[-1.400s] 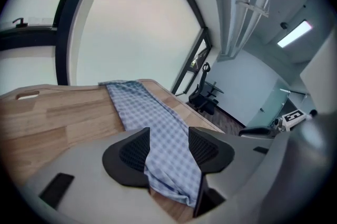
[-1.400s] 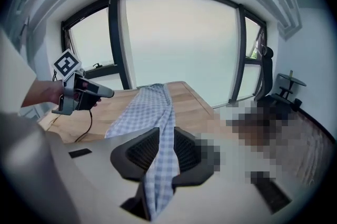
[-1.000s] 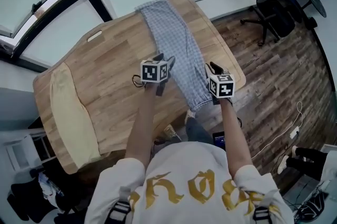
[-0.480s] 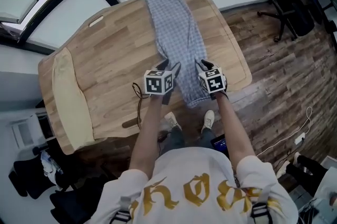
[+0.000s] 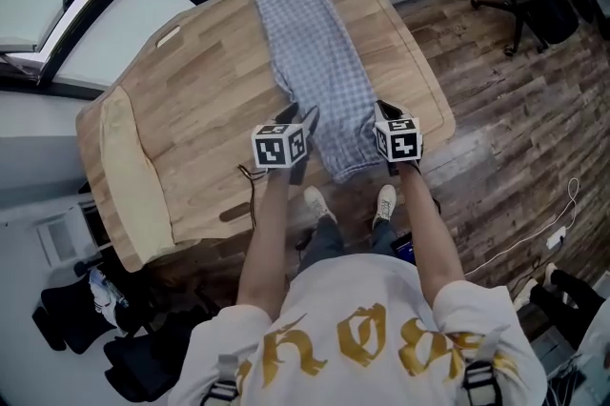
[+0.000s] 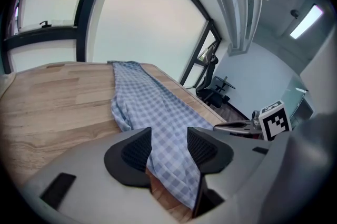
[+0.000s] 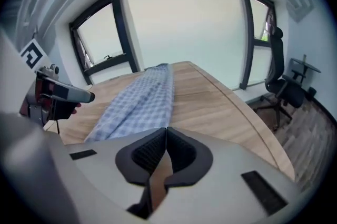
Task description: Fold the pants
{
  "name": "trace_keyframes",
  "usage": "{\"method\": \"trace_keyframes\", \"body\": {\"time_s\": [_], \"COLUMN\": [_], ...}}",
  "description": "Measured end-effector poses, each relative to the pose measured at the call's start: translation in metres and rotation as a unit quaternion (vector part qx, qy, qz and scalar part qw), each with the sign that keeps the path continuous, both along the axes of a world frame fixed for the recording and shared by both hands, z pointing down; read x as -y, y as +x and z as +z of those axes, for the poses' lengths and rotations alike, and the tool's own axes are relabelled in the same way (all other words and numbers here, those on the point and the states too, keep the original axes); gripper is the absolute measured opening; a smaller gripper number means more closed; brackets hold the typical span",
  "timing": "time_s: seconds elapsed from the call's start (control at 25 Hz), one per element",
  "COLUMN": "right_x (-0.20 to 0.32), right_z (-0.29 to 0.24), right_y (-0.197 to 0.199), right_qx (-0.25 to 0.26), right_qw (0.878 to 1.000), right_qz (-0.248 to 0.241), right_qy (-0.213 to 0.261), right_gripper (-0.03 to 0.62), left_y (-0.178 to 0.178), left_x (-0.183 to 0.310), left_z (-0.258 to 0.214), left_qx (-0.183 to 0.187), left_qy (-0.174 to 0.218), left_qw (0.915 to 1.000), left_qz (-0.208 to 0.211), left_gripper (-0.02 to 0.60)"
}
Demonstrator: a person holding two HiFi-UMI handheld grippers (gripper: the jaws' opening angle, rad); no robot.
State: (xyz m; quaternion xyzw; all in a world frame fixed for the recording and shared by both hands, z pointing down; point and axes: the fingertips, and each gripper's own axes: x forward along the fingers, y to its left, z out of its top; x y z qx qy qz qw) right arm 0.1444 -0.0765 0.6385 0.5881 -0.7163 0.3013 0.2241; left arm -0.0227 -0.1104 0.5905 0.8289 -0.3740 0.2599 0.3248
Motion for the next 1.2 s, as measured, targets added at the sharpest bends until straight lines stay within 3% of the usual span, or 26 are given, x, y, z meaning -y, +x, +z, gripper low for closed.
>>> {"method": "trace_keyframes", "body": {"time_s": [0.12, 0.28, 0.4, 0.68, 1.04, 1.2], "right_x": [-0.014, -0.012, -0.03, -0.085, -0.139, -0.162], "right_z": [0.014, 0.0, -0.007, -0.016, -0.016, -0.014], "right_y": [0.014, 0.009, 0.004, -0.004, -0.015, -0.024], "right_qx": [-0.006, -0.02, 0.01, 0.063, 0.125, 0.157], "right_qw": [1.0, 0.999, 0.998, 0.993, 0.974, 0.964], "right_qz": [-0.004, -0.04, -0.058, -0.099, -0.188, -0.209], "right_qy": [-0.025, 0.003, 0.005, 0.005, -0.027, -0.048], "right_gripper": [0.026, 0.074, 0.117, 0.127, 0.121, 0.146], "left_y": [0.011, 0.019, 0.018, 0.011, 0.006, 0.005], "left_x": [-0.004, -0.011, -0.028, -0.071, -0.148, -0.178], "left_z": [0.004, 0.01, 0.015, 0.016, 0.028, 0.036], "left_qx": [0.004, 0.017, 0.019, 0.034, 0.04, 0.041], "left_qy": [-0.002, -0.005, -0.012, -0.016, -0.047, -0.066], "left_qw": [1.0, 0.9997, 0.9997, 0.9989, 0.9942, 0.9924], "left_qz": [0.008, 0.017, 0.009, -0.026, -0.088, -0.096], "left_gripper": [0.238, 0.239, 0.239, 0.239, 0.236, 0.221]}}
